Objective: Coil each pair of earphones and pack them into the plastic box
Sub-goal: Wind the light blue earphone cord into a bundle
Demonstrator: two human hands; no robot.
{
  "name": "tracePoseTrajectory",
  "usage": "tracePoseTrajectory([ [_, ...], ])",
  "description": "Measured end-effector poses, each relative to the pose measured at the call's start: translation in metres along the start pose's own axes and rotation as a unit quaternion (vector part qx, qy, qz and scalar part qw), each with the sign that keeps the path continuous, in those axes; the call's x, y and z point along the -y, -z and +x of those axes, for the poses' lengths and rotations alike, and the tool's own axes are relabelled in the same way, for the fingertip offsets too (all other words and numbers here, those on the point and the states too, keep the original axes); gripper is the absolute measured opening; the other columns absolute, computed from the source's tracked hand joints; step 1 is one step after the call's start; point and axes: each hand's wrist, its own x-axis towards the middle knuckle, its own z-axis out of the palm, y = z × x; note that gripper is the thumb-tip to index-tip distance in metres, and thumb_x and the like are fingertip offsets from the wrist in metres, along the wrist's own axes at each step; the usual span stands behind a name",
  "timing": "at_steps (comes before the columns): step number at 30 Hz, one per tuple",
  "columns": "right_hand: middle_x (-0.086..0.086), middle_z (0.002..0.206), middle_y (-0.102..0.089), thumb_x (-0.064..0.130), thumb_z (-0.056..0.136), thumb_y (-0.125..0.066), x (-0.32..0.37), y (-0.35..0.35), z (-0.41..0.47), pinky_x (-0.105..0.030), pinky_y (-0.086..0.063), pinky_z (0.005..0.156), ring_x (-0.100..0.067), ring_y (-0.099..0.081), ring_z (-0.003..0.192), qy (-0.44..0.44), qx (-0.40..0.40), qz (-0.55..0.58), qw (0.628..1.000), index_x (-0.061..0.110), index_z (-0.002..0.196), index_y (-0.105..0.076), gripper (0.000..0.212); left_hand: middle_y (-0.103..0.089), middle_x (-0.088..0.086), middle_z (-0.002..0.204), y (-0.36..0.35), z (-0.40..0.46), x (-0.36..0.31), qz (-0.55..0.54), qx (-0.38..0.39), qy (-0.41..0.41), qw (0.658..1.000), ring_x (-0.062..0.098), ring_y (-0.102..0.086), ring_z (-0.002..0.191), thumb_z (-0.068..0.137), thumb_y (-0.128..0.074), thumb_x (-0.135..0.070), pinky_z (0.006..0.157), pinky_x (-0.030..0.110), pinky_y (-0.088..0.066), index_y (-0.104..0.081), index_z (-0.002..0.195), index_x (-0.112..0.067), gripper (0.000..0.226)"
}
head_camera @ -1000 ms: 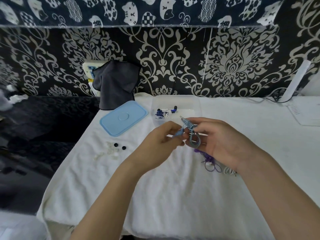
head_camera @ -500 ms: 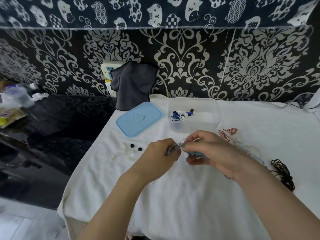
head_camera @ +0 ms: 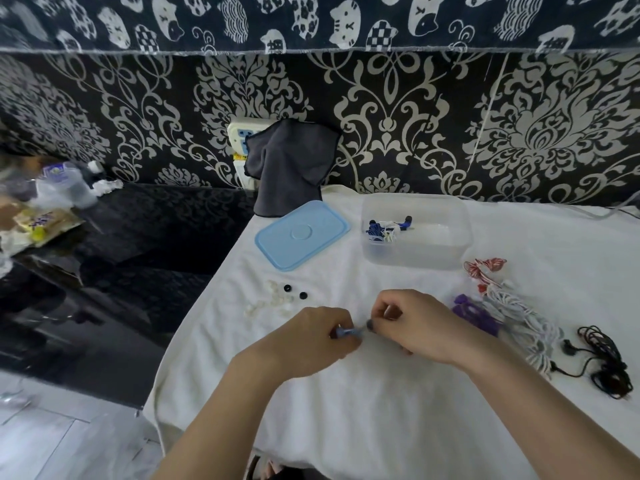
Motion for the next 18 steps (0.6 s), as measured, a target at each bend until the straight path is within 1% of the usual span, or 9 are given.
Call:
tracePoseTrajectory([
  [2,0.005,0.080,-0.067,0.025,0.088,-0.065,-0.002,-0.001,0.000,-0.023,-0.048,0.055,-0.011,-0.060,0.059,0.015,-0.009,-0.017,1.000,0.029,0.081,-0.063,0.008,-0.070,-0.004,0.083,0.003,0.000,0.004,-0.018,0.008,0.013,1.000,0.008,-0.058,0.064,0.096,-0.057,-0.037,0.063,0.026,-0.051,-0.063,0.083,-0.020,0.022],
  [3,0.006,0.081,-0.067,0.023,0.087,-0.064,-0.002,-0.001,0.000,-0.022,-0.048,0.058,-0.010,-0.061,0.064,0.025,-0.014,-0.033,0.999,0.030,0.084,-0.063,0.008,-0.071,-0.006,0.082,0.004,0.000,0.005,-0.034,0.012,0.020,0.999,0.009,-0.058,0.063,0.097,-0.056,-0.035,0.064,0.027,-0.052,-0.063,0.083,-0.020,0.021],
  [5,0.007,0.086,-0.066,0.021,0.088,-0.064,-0.001,-0.003,-0.002,-0.020,-0.046,0.062,-0.008,-0.061,0.074,0.040,-0.016,-0.055,0.998,0.031,0.095,-0.062,0.013,-0.070,-0.010,0.077,0.006,0.000,0.006,-0.056,0.014,0.029,0.998,0.008,-0.057,0.061,0.098,-0.054,-0.033,0.063,0.025,-0.050,-0.061,0.082,-0.021,0.021],
  [8,0.012,0.097,-0.063,0.021,0.086,-0.066,0.002,-0.006,-0.003,-0.028,-0.051,0.077,-0.010,-0.060,0.089,0.069,-0.018,-0.069,0.995,0.032,0.101,-0.056,0.021,-0.068,-0.014,0.073,0.010,-0.001,0.002,-0.070,0.011,0.023,0.997,0.005,-0.054,0.059,0.100,-0.052,-0.031,0.059,0.019,-0.045,-0.063,0.084,-0.019,0.023],
  [9,0.014,0.104,-0.060,0.022,0.085,-0.067,0.002,-0.006,-0.003,-0.029,-0.049,0.081,-0.009,-0.058,0.096,0.082,-0.024,-0.074,0.994,0.032,0.103,-0.055,0.025,-0.067,-0.014,0.072,0.011,-0.001,0.001,-0.077,0.010,0.022,0.997,0.004,-0.052,0.058,0.101,-0.051,-0.031,0.058,0.018,-0.044,-0.065,0.086,-0.018,0.024],
  [11,0.019,0.116,-0.056,0.023,0.084,-0.070,0.005,-0.007,-0.003,-0.022,-0.043,0.086,-0.004,-0.051,0.108,0.112,-0.030,-0.063,0.991,0.032,0.113,-0.055,0.034,-0.064,-0.013,0.068,0.013,0.000,-0.001,-0.098,0.010,0.026,0.995,0.004,-0.049,0.054,0.100,-0.050,-0.032,0.056,0.019,-0.040,-0.067,0.086,-0.016,0.027],
  [13,0.025,0.123,-0.057,0.021,0.085,-0.070,0.009,-0.007,-0.003,-0.016,-0.041,0.093,0.005,-0.050,0.114,0.137,-0.014,-0.010,0.990,0.034,0.123,-0.056,0.043,-0.059,-0.011,0.063,0.015,0.001,-0.002,-0.134,0.015,0.029,0.990,0.006,-0.046,0.052,0.100,-0.050,-0.031,0.056,0.022,-0.037,-0.065,0.080,-0.016,0.029],
  [15,0.023,0.119,-0.066,0.017,0.086,-0.068,0.010,-0.010,-0.001,-0.022,-0.046,0.097,0.006,-0.057,0.114,0.156,0.008,0.043,0.987,0.035,0.121,-0.061,0.040,-0.052,-0.009,0.059,0.017,0.002,-0.003,-0.178,0.024,0.030,0.983,0.008,-0.041,0.050,0.100,-0.048,-0.027,0.054,0.023,-0.033,-0.062,0.075,-0.016,0.030],
  [18,0.014,0.105,-0.073,0.018,0.090,-0.066,0.010,-0.014,0.001,-0.033,-0.052,0.094,-0.001,-0.066,0.105,0.146,0.005,0.097,0.984,0.035,0.110,-0.064,0.027,-0.047,-0.007,0.057,0.019,0.004,-0.002,-0.221,0.027,0.038,0.974,0.010,-0.037,0.051,0.101,-0.049,-0.024,0.051,0.021,-0.029,-0.058,0.070,-0.016,0.033],
])
